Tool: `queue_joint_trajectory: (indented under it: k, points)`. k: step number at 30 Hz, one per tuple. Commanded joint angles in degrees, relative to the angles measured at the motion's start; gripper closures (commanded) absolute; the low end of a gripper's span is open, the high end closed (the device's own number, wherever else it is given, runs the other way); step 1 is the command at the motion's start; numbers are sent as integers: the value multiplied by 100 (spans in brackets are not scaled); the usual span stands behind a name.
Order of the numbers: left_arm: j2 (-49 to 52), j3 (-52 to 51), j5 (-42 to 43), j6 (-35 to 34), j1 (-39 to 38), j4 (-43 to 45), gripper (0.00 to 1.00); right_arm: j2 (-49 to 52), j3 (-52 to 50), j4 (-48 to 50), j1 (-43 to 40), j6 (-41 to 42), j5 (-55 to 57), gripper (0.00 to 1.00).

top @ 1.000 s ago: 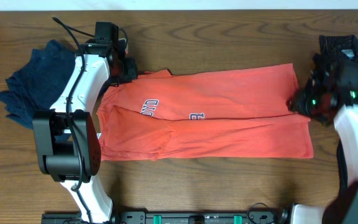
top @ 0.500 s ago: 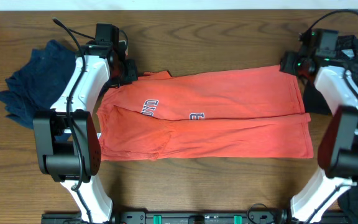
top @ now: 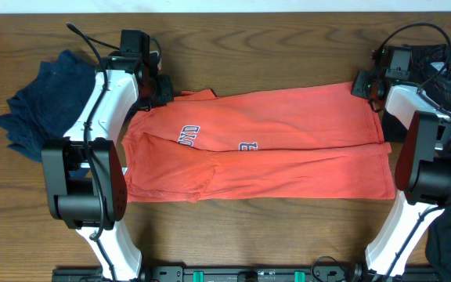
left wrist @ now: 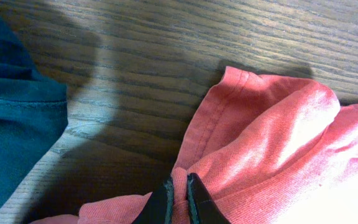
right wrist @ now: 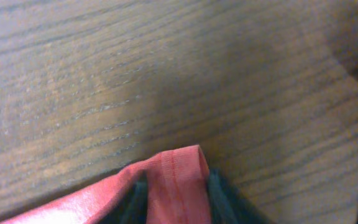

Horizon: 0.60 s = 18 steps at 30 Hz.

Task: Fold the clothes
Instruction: 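Grasp the red T-shirt's upper-right corner with the right gripper, then fold the top edge down toward the bottom with both grippers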

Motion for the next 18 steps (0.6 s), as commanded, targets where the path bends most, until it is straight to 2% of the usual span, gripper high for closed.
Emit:
queue_joint_trajectory:
  k: [1,5,11,14,18]
  points:
    - [26,-35,-31,-4,39,-57,94,197,50,-33,79,61,22,94]
    - [26,-35,-31,-4,39,-184,94,96,55,-210,72,63,330,98]
    - [26,-35,-31,-4,39,-647,94,-535,55,-942,68,63,964,99]
    - [26,-35,-31,-4,39,-949,94,-1062,55,-1534,68,151,953,99]
    - [26,-35,-31,-4,39,-1668,94,-1692,55,-2935,66,219,1021,99]
